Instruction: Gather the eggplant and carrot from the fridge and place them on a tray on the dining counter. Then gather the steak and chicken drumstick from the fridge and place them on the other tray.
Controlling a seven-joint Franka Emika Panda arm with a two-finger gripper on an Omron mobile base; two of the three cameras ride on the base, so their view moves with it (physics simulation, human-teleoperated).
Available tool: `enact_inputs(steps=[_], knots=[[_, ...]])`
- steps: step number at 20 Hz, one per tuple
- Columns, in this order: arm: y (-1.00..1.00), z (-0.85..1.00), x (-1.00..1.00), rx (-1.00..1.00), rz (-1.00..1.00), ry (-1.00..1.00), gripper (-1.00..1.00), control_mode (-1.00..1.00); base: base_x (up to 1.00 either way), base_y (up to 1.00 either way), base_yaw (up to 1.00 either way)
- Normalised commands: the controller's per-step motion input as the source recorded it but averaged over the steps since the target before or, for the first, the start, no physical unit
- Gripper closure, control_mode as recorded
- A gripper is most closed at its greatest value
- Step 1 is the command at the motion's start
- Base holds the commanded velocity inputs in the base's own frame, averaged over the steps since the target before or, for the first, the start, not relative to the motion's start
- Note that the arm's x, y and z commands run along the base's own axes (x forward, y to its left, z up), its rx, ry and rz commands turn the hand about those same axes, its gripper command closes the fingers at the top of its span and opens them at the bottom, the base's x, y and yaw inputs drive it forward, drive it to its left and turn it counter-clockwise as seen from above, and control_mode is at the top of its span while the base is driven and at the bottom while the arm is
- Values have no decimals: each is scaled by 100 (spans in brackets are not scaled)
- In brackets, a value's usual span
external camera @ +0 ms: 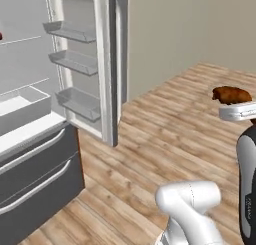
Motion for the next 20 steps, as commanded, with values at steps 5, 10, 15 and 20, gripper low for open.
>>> enact_inputs(steps=[5,10,15,20], knots=[[0,0,0,0,0,0,100,100,57,-20,-40],[0,0,0,0,0,0,100,100,81,-13,-36],[0,0,0,0,0,0,100,100,88,-20,-32],[0,0,0,0,0,0,100,100,86,-24,-32]])
